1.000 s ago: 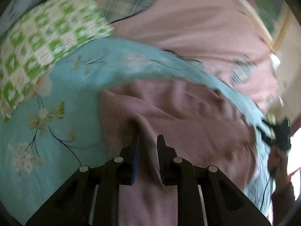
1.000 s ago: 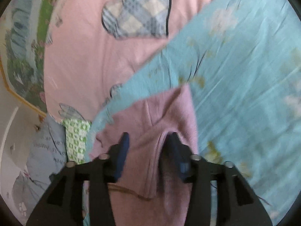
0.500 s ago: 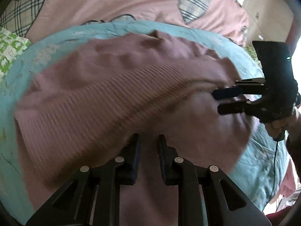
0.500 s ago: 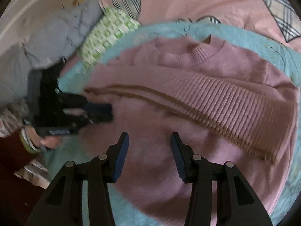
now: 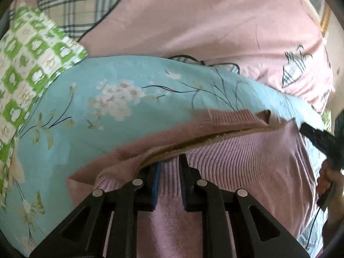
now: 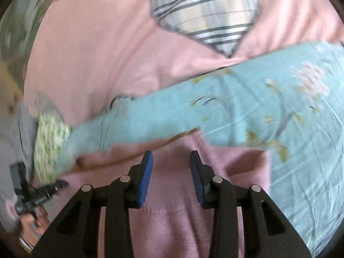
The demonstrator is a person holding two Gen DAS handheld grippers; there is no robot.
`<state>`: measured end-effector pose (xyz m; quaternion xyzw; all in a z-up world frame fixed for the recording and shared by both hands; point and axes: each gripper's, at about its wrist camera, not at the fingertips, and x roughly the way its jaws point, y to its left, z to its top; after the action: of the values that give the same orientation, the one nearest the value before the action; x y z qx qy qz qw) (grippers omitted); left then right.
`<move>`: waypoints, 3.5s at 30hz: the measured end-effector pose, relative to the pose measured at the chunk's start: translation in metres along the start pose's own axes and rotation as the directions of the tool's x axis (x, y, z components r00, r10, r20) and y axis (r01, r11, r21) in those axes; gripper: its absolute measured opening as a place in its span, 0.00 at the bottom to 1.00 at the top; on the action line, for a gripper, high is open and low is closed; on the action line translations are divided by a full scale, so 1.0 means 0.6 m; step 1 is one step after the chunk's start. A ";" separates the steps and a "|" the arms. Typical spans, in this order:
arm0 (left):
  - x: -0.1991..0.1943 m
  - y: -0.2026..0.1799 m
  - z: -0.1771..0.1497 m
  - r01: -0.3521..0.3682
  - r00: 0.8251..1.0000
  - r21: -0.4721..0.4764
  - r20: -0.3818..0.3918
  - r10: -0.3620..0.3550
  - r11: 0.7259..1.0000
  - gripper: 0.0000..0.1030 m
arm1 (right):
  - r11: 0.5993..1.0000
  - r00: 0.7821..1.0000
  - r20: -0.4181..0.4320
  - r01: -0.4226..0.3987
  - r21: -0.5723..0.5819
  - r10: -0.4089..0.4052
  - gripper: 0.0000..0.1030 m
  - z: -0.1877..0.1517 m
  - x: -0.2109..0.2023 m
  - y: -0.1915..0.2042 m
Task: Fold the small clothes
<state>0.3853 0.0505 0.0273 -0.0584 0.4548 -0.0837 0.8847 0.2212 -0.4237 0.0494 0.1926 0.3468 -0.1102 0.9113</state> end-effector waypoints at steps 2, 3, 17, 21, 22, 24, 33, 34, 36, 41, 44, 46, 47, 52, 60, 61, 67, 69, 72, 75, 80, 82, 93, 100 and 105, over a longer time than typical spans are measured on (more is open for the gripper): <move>-0.017 0.004 -0.009 -0.022 0.999 0.004 0.028 0.021 1.000 0.19 | 1.000 1.000 0.010 0.010 -0.022 -0.009 0.36 -0.009 -0.021 -0.003; -0.026 0.005 -0.017 -0.025 0.999 -0.019 0.042 0.026 0.999 0.23 | 0.999 1.000 0.013 0.014 -0.033 -0.013 0.36 -0.016 -0.034 -0.005; -0.152 0.022 -0.138 0.039 0.994 -0.127 0.106 -0.026 0.991 0.59 | 0.996 0.998 -0.059 -0.042 -0.082 0.037 0.44 -0.159 -0.137 0.024; -0.153 -0.003 -0.224 0.092 0.995 -0.112 0.051 -0.086 0.989 0.59 | 0.997 0.994 -0.099 -0.054 -0.060 0.048 0.44 -0.202 -0.154 0.012; -0.151 -0.003 -0.241 0.089 0.996 -0.114 0.034 -0.085 0.990 0.59 | 0.997 0.993 -0.108 -0.043 -0.057 0.036 0.44 -0.211 -0.156 0.007; -0.137 0.004 -0.274 0.029 0.999 -0.107 -0.022 -0.031 0.994 0.56 | 0.997 0.990 -0.136 0.037 -0.071 -0.047 0.44 -0.231 -0.158 -0.009; -0.199 0.047 -0.326 0.039 0.999 -0.212 -0.007 -0.041 0.977 0.49 | 0.995 0.992 -0.077 0.099 0.009 -0.098 0.44 -0.257 -0.215 -0.050; -0.209 0.049 -0.333 0.046 0.999 -0.229 -0.001 -0.047 0.972 0.49 | 0.996 0.994 -0.068 0.088 0.031 -0.085 0.44 -0.261 -0.225 -0.052; -0.228 0.051 -0.351 0.059 0.998 -0.263 0.013 -0.057 0.963 0.50 | 0.996 0.997 -0.055 0.064 0.057 -0.061 0.44 -0.269 -0.239 -0.053; -0.261 0.045 -0.395 0.085 0.996 -0.329 0.029 -0.080 0.940 0.53 | 1.000 1.000 -0.018 0.012 0.025 -0.012 0.50 -0.305 -0.279 -0.020; -0.262 0.038 -0.415 0.106 0.994 -0.362 0.022 -0.105 0.926 0.53 | 0.999 1.000 -0.016 -0.020 0.025 0.020 0.53 -0.326 -0.292 -0.004; -0.262 0.033 -0.428 0.127 0.991 -0.380 0.014 -0.131 0.916 0.53 | 0.999 0.999 -0.020 -0.045 0.030 0.045 0.53 -0.343 -0.298 0.005; -0.261 0.030 -0.433 0.134 0.990 -0.384 0.012 -0.140 0.913 0.53 | 0.998 0.998 -0.024 -0.052 0.029 0.053 0.53 -0.348 -0.299 0.008; -0.253 0.010 -0.445 0.213 0.975 -0.426 0.027 -0.223 0.879 0.53 | 0.995 0.994 -0.041 -0.102 -0.005 0.102 0.56 -0.386 -0.302 0.031; -0.217 0.009 -0.442 0.258 0.963 -0.538 0.074 -0.260 0.803 0.58 | 0.986 0.984 -0.081 -0.163 -0.034 0.160 0.58 -0.417 -0.287 0.069; -0.211 0.014 -0.443 0.258 0.963 -0.556 0.080 -0.258 0.790 0.58 | 0.985 0.982 -0.084 -0.170 -0.035 0.167 0.58 -0.418 -0.286 0.073; -0.193 0.044 -0.425 0.258 0.966 -0.630 0.146 -0.215 0.732 0.58 | 0.979 0.977 -0.094 -0.196 -0.049 0.190 0.59 -0.413 -0.278 0.091; -0.186 0.053 -0.416 0.250 0.968 -0.649 0.159 -0.193 0.719 0.58 | 0.979 0.977 -0.095 -0.197 -0.048 0.192 0.59 -0.410 -0.275 0.094; -0.170 0.064 -0.396 0.242 0.970 -0.669 0.181 -0.162 0.702 0.58 | 0.980 0.977 -0.095 -0.196 -0.047 0.191 0.59 -0.407 -0.271 0.093; -0.155 0.065 -0.373 0.220 0.974 -0.666 0.186 -0.127 0.713 0.58 | 0.982 0.978 -0.100 -0.188 -0.033 0.184 0.59 -0.404 -0.262 0.088; -0.135 0.061 -0.336 0.212 0.974 -0.638 0.197 -0.108 0.740 0.34 | 0.982 0.978 -0.101 -0.187 -0.019 0.184 0.59 -0.390 -0.252 0.077; -0.131 0.055 -0.321 0.199 0.977 -0.612 0.185 -0.106 0.765 0.23 | 0.982 0.978 -0.097 -0.186 -0.022 0.183 0.59 -0.382 -0.250 0.073; -0.206 -0.133 -0.232 0.224 0.945 -0.248 0.293 -0.147 0.943 0.06 | 0.987 0.987 -0.009 -0.158 -0.009 0.158 0.59 -0.303 -0.277 0.022; -0.170 -0.317 -0.226 0.279 0.934 0.021 0.224 -0.277 0.960 0.06 | 0.985 0.985 0.011 -0.173 0.027 0.173 0.59 -0.230 -0.281 -0.020; -0.086 -0.399 -0.263 0.194 0.973 0.154 0.097 -0.211 0.969 0.06 | 0.970 0.971 -0.053 -0.228 0.080 0.233 0.59 -0.190 -0.237 -0.035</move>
<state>0.2047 -0.1779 0.0197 -0.0455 0.3886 -0.2027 0.8977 0.0423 -0.3844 0.0618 0.2681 0.3457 -0.0100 0.8992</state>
